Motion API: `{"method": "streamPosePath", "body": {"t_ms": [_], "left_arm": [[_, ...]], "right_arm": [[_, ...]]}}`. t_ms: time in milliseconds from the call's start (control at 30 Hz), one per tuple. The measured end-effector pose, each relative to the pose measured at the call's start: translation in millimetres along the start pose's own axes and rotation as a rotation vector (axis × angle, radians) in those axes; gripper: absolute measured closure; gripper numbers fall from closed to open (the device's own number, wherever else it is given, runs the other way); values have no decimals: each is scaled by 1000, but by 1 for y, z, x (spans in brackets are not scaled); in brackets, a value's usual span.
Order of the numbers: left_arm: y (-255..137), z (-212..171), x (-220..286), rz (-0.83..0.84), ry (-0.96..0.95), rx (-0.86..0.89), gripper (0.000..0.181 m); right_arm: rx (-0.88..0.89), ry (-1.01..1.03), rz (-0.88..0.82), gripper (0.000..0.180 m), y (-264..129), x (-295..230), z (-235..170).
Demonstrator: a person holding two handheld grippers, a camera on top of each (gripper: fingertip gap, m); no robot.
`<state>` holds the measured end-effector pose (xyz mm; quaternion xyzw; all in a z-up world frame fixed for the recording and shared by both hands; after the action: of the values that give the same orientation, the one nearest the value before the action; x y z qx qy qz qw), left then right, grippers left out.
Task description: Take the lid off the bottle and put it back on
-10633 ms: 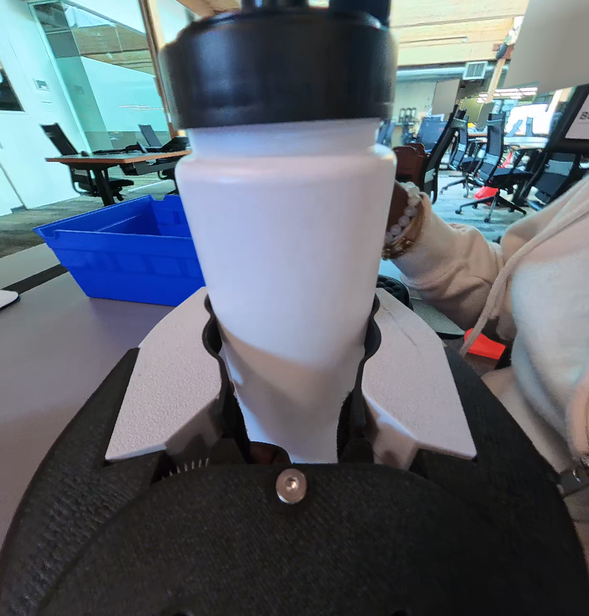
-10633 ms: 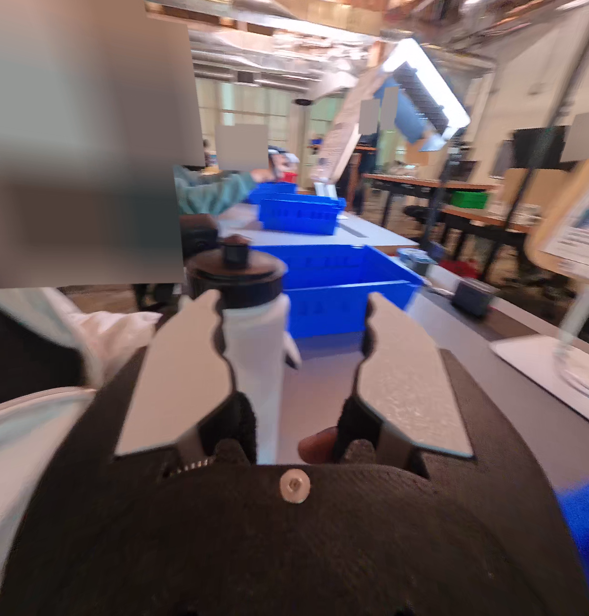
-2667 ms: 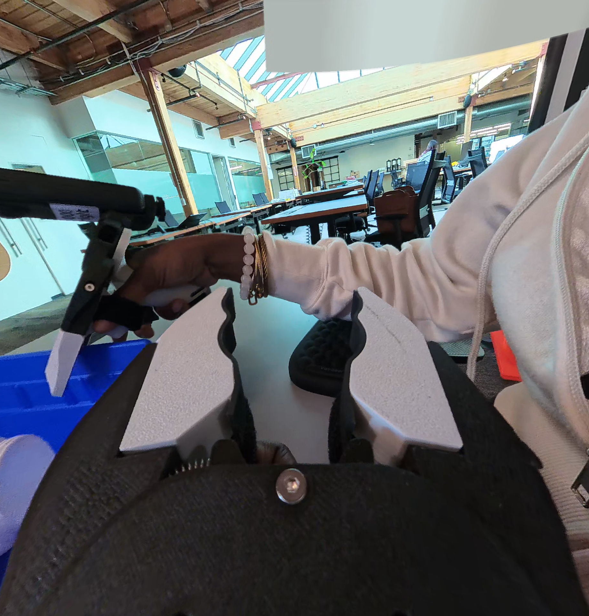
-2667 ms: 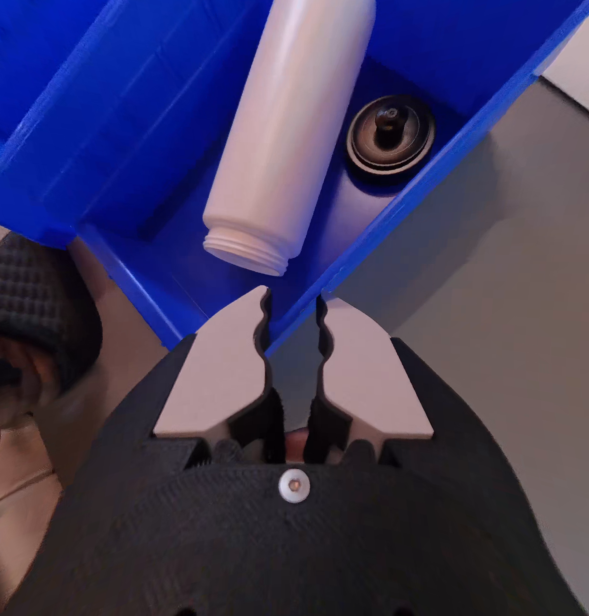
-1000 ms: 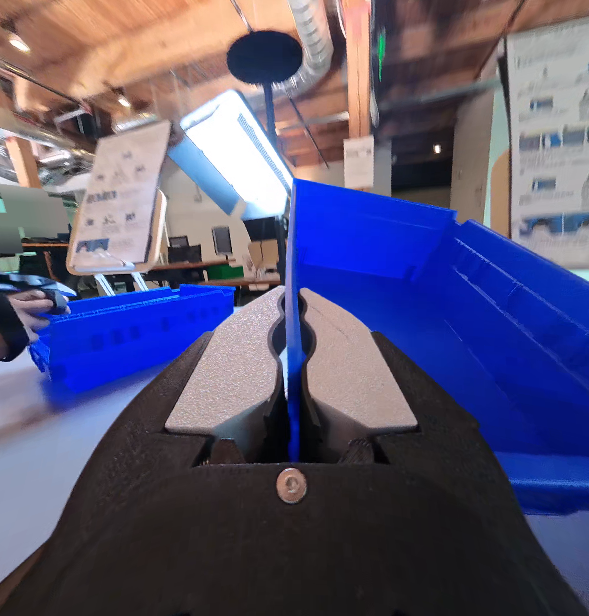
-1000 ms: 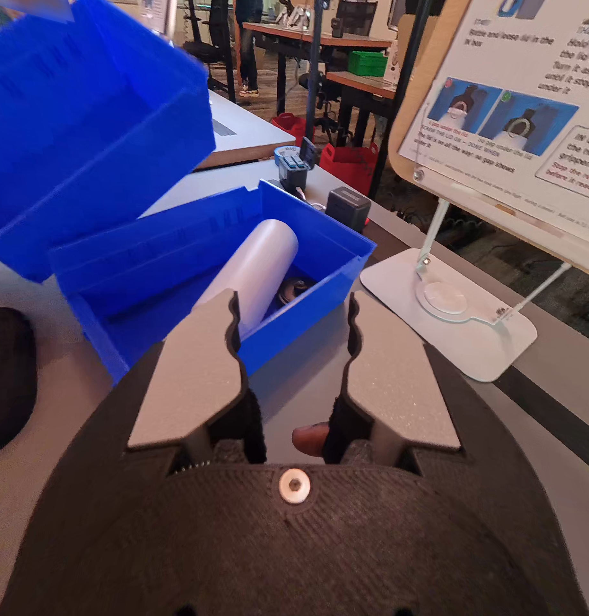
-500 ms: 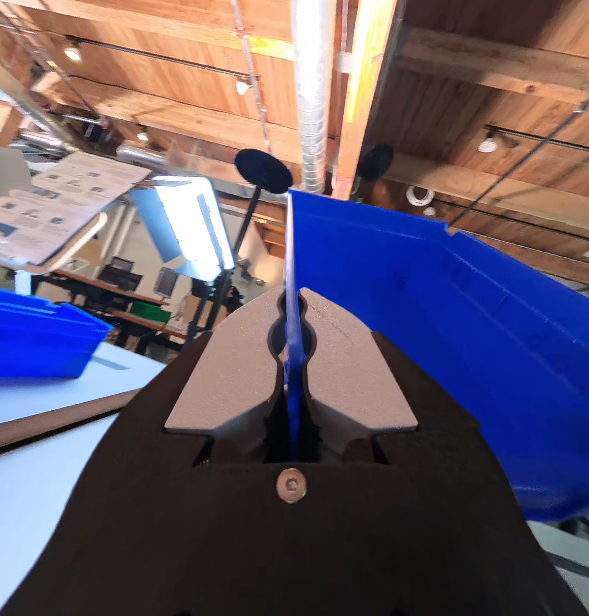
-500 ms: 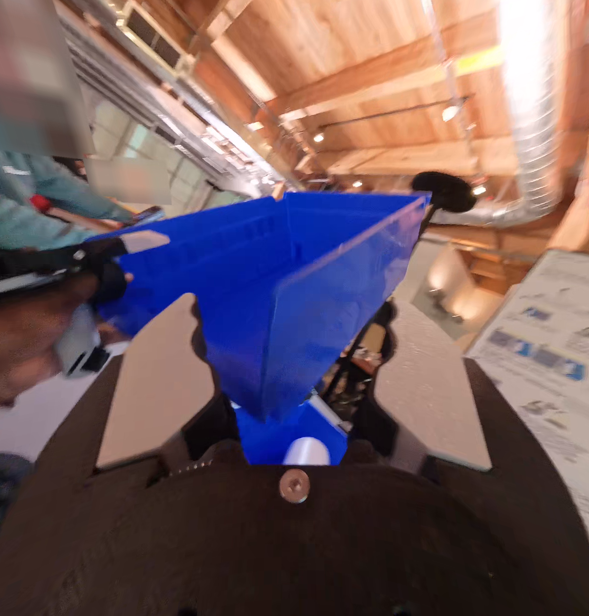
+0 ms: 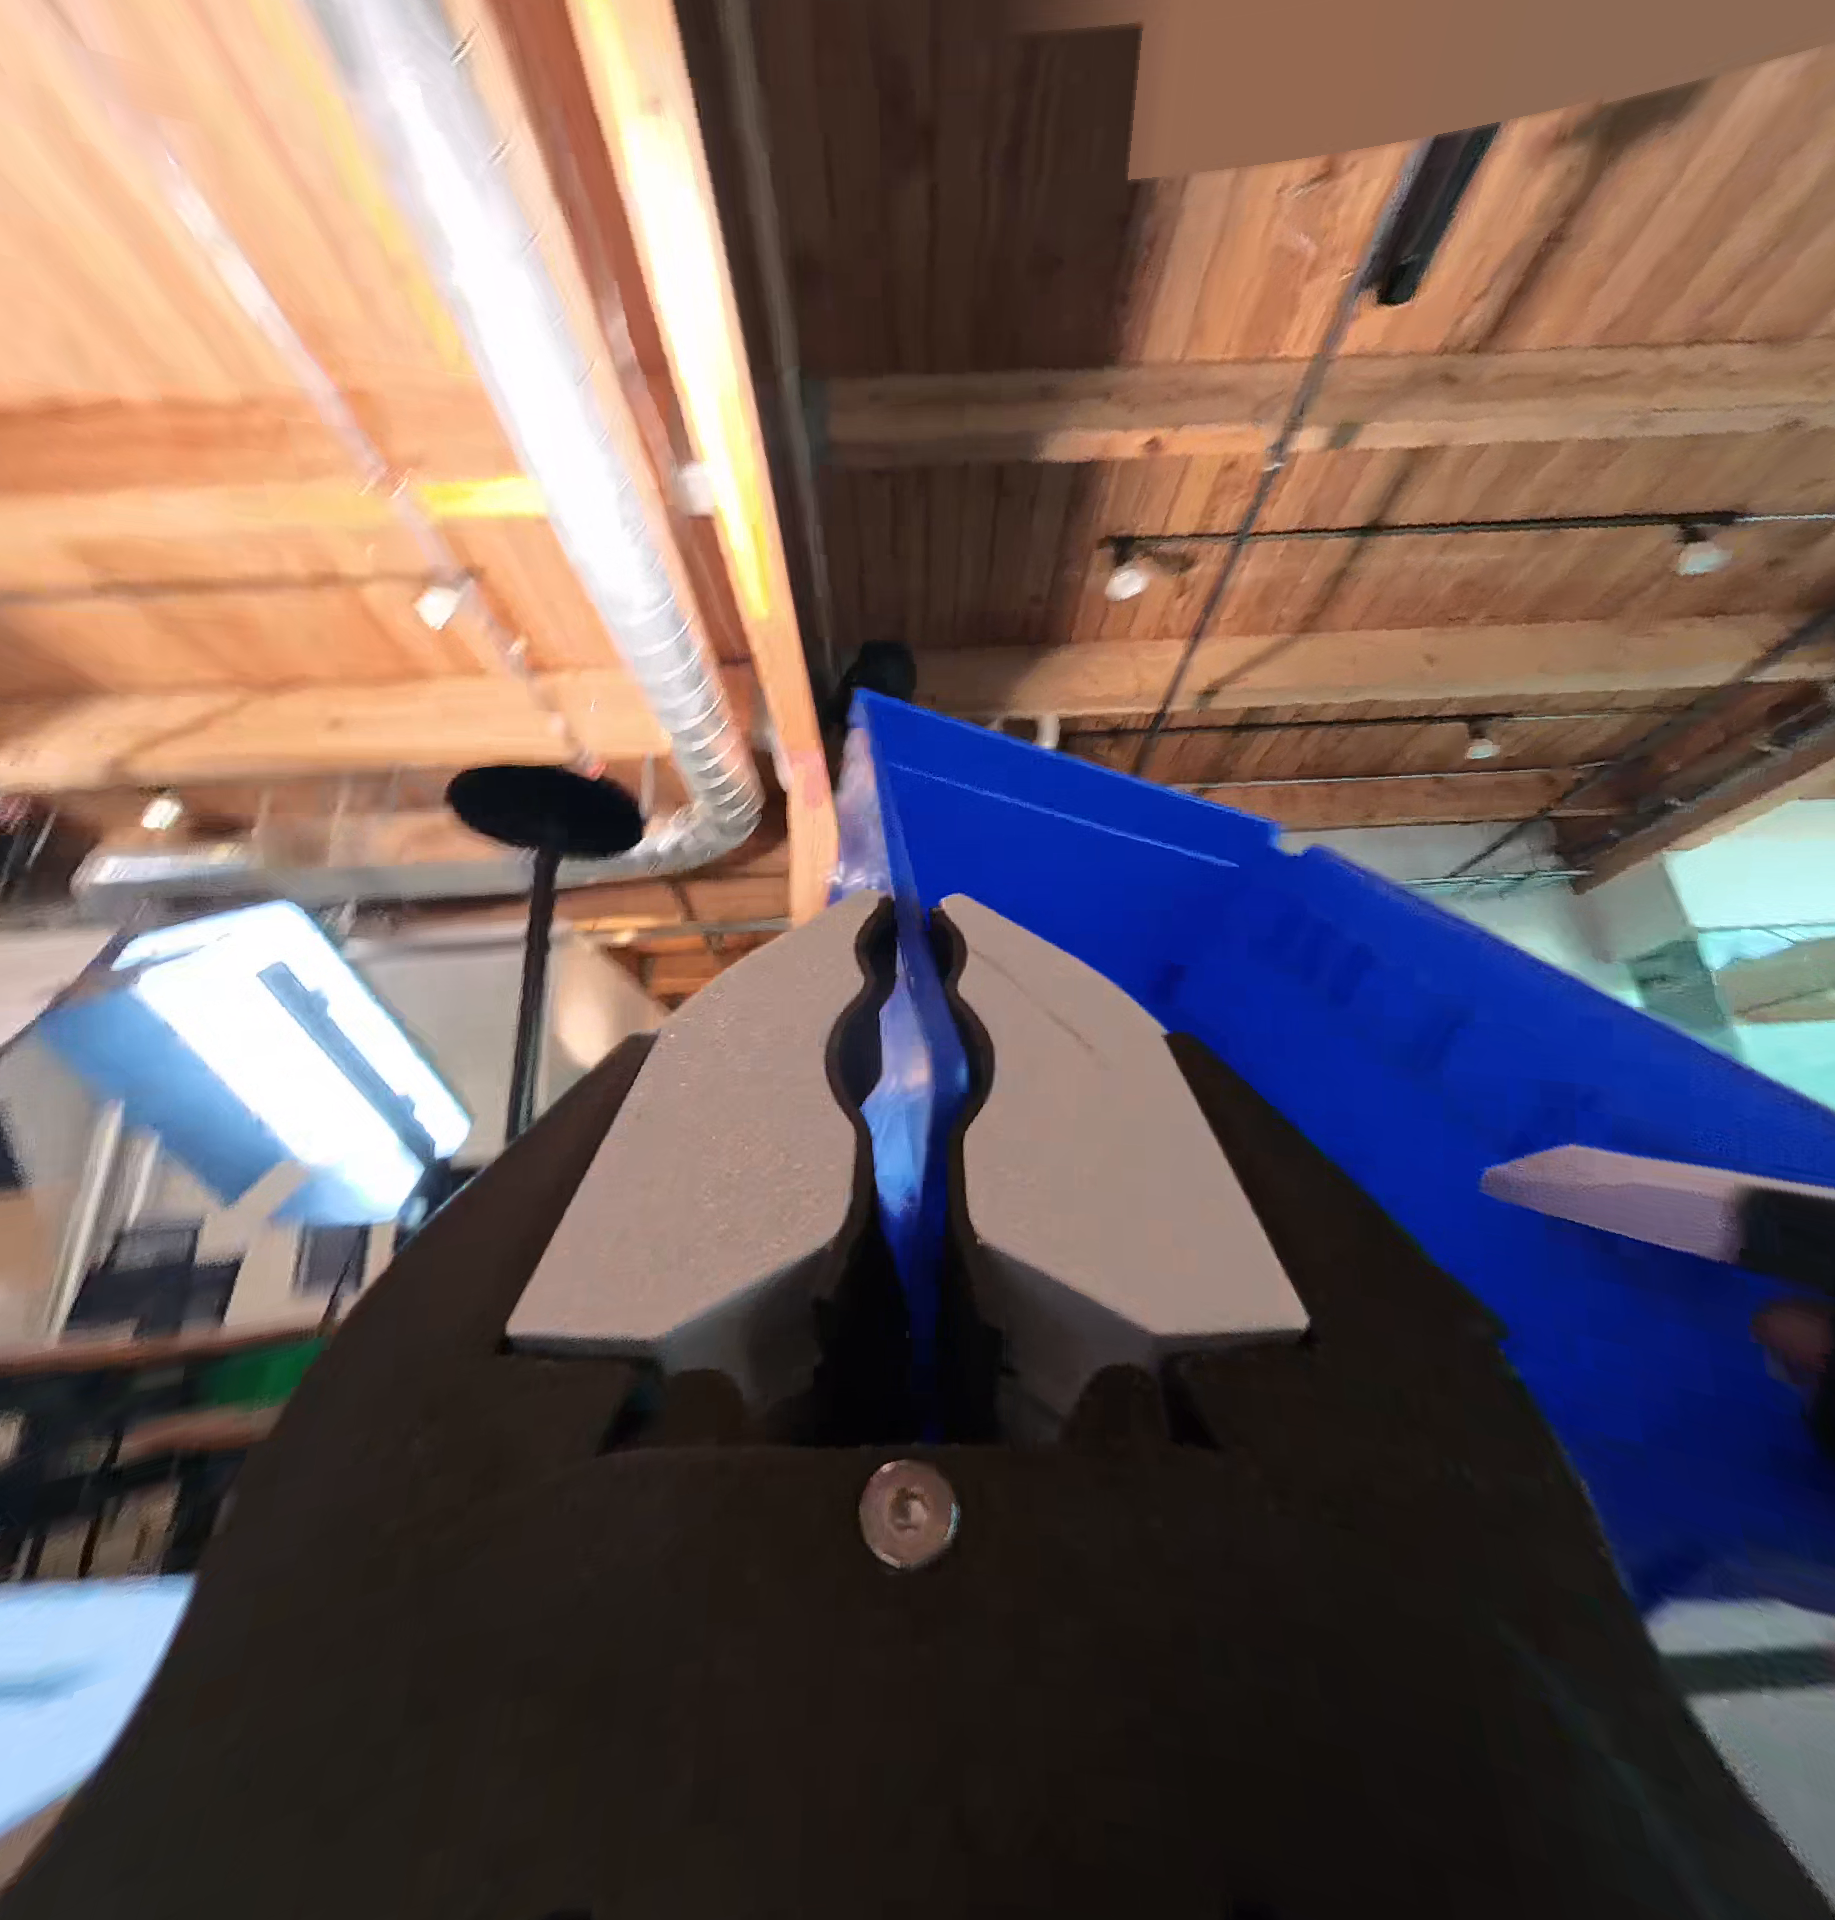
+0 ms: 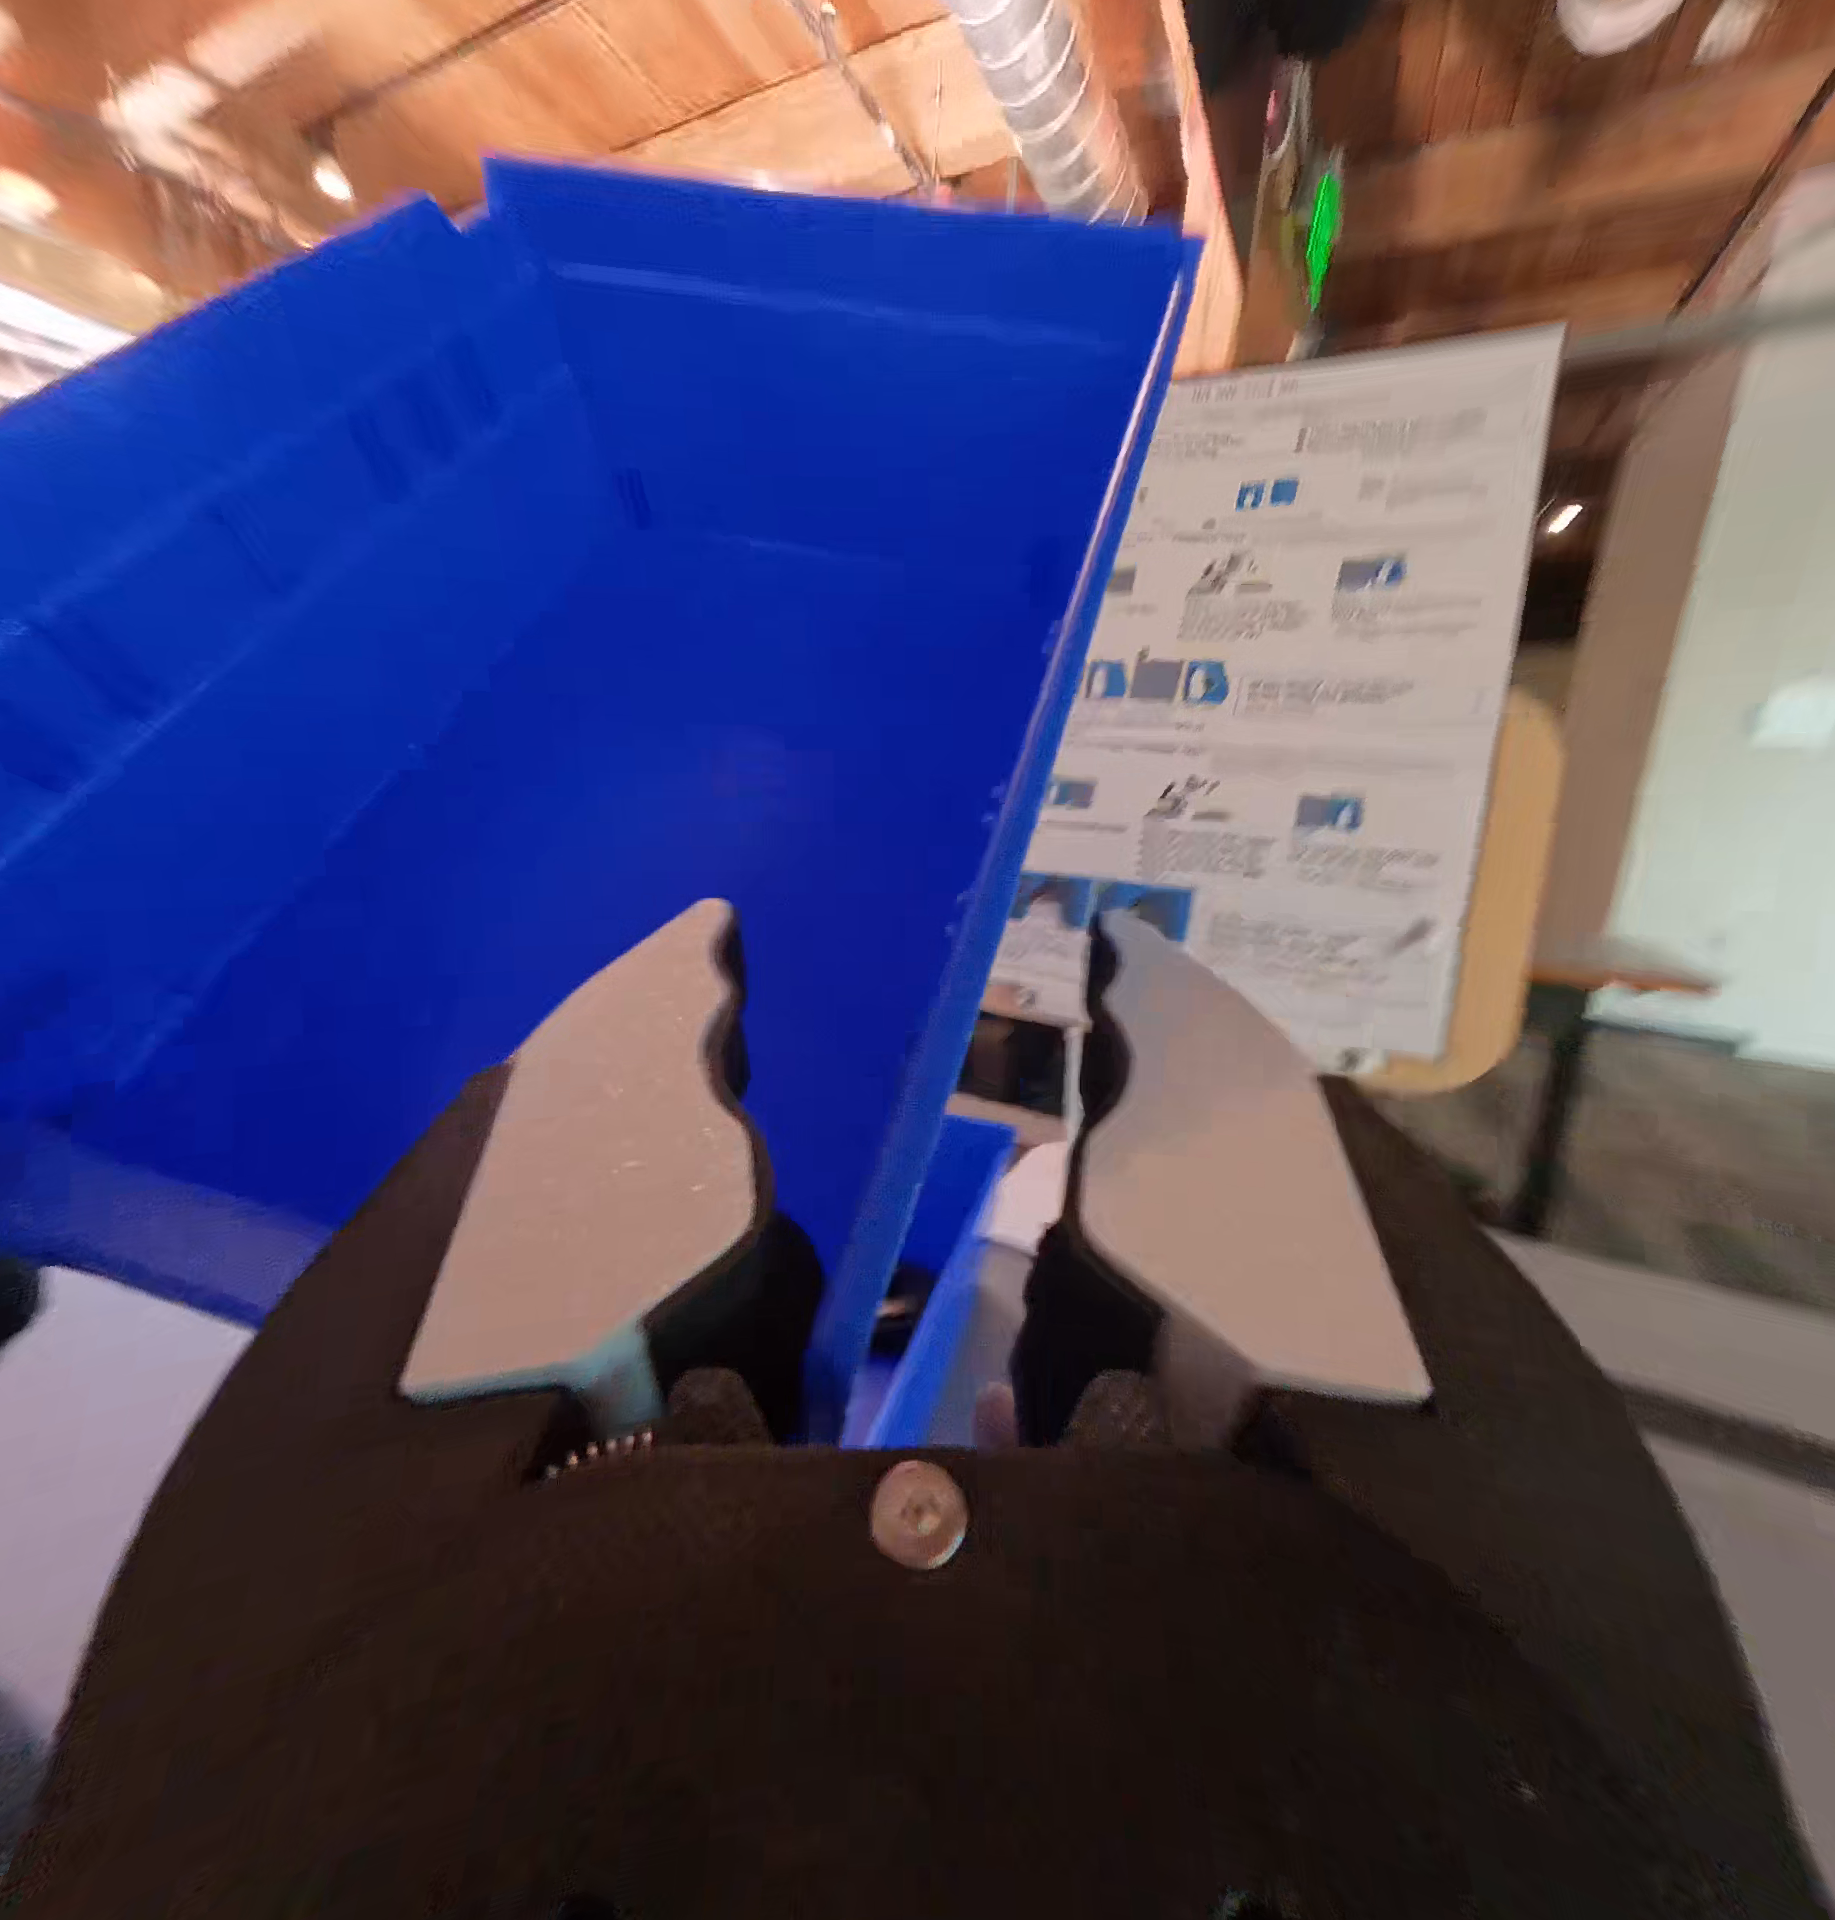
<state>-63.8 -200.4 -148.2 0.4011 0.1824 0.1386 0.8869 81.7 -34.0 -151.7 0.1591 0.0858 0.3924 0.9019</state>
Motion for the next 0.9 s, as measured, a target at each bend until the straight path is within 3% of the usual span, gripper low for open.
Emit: {"method": "streamPosePath", "body": {"t_ms": [33,100,200,300,367,467,667,800,900], "left_arm": [[-1,3,9,-50,39,30,171],[-4,7,32,-165,66,80,161],[-9,8,53,-406,-37,162,140],[-19,14,52,-548,-159,293,130],[-24,10,41,-559,-182,261,130],[-30,-15,18,-594,-121,25,130],[-49,-76,2,-947,-148,-645,122],[-44,-109,11,-1059,-23,-926,122],[-39,-130,26,-1156,-16,-1125,124]], "right_arm": [[-45,58,36,147,1,4,-4],[-43,104,-71,172,5,20,-10],[29,228,-8,175,4,57,-10],[120,165,-130,175,-13,89,-1],[128,116,-228,175,-26,117,7],[50,83,-337,175,-50,163,11],[-238,35,-515,176,-98,230,-12],[-420,106,-540,176,-113,256,-41],[-519,27,-552,176,-115,264,-62]]}}
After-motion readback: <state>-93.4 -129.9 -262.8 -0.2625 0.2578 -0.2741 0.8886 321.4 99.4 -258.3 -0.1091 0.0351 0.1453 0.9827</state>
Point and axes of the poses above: each gripper's, where its closed fingertips meet, y out along the fingers, z out of its top, x = y × z across the jaws, the point moved 10 cm from there along -y, back along the fingers, and after that the axes turned 13 degrees about -z, right-handed, at the moved point
